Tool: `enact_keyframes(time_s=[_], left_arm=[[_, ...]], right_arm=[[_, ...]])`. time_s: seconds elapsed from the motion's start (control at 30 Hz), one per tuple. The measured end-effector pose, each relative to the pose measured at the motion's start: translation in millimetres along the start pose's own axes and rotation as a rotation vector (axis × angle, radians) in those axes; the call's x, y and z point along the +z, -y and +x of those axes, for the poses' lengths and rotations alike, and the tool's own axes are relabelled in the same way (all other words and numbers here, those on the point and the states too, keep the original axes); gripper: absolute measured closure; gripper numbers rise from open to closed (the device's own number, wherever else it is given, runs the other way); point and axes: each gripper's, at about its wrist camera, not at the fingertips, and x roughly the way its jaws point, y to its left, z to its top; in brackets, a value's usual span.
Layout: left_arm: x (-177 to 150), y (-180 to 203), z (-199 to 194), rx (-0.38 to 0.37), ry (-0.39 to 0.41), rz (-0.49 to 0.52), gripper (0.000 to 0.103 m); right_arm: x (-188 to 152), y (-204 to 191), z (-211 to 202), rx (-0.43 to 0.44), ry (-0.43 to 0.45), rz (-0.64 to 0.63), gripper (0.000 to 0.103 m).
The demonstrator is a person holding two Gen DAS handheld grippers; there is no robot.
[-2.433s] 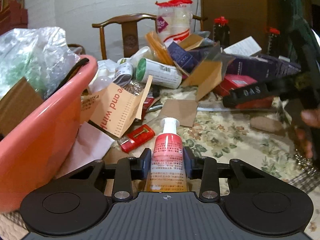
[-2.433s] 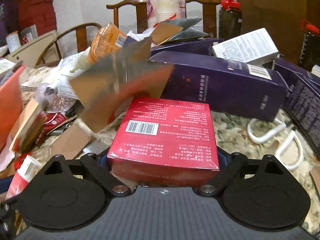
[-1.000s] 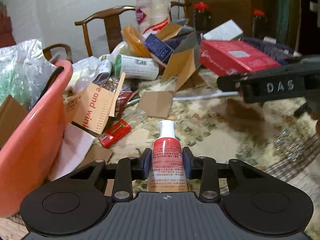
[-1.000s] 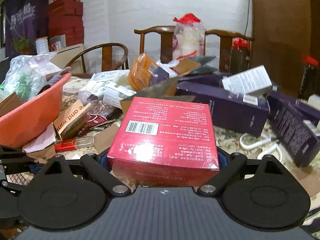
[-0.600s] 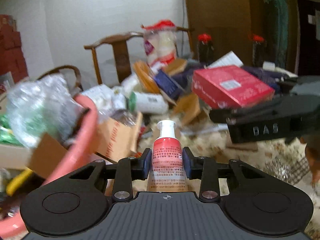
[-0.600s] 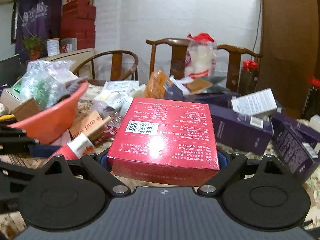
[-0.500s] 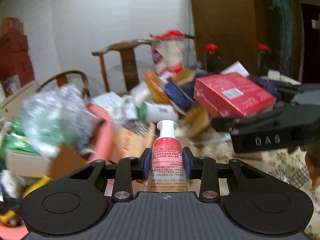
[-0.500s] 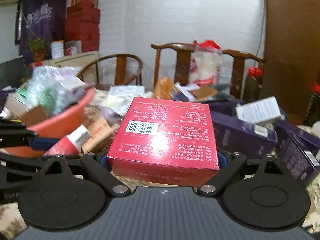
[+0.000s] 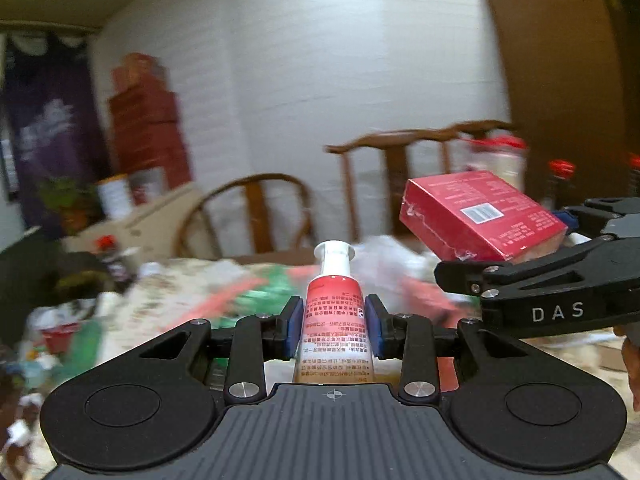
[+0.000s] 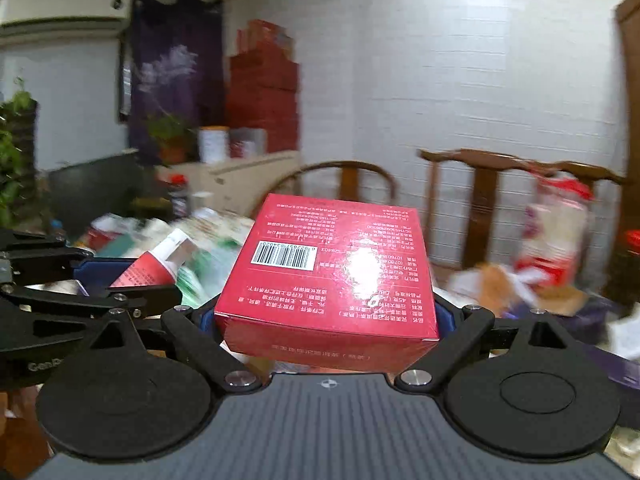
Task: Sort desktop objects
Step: 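Lift the red box with the right gripper while the left gripper lifts the white-red tube, then open the left gripper over the pink basin while the right gripper releases the red box there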
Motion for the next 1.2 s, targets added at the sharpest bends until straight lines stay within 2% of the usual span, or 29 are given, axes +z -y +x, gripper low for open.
enact_keyframes(time_s=[0.17,0.37,0.4,0.5,0.57,0.6,0.67,0.73,0.9,0.97,1.07,1.2], left_arm=[[2,-52,28,0.099,-0.049,-0.047,0.07],[-20,-88,75,0.126,-0.15,-0.126,0.069],[-25,-92,81,0.123,-0.163,-0.138,0.07],[-36,-94,92,0.1,-0.169,-0.174,0.064],[-39,-90,96,0.117,-0.159,-0.156,0.063],[-40,-85,98,0.131,-0.155,-0.137,0.057],[-42,-78,99,0.154,-0.145,-0.123,0.053],[-42,-79,100,0.172,-0.132,-0.14,0.045],[-38,-79,81,0.228,-0.068,-0.141,0.014],[-35,-83,69,0.205,-0.034,-0.169,0.006],[-30,-79,51,0.185,-0.001,-0.176,0.002],[-28,-65,31,0.217,0.034,-0.113,0.0]], right_arm=[[26,-40,53,0.086,-0.006,-0.013,0.009],[17,-61,114,0.118,-0.1,-0.017,0.009],[12,-63,120,0.115,-0.114,-0.025,0.009],[4,-75,126,0.064,-0.112,-0.125,0.009],[0,-82,125,0.044,-0.12,-0.198,0.009],[-2,-85,125,0.027,-0.123,-0.233,0.009],[-6,-87,124,0.006,-0.127,-0.259,0.008],[-8,-84,124,0.008,-0.131,-0.248,0.009],[-8,-77,119,0.012,-0.133,-0.201,0.008],[-6,-76,114,0.004,-0.132,-0.21,0.004],[-6,-78,100,-0.021,-0.105,-0.245,0.003],[-11,-81,81,-0.048,-0.082,-0.292,0.003]])
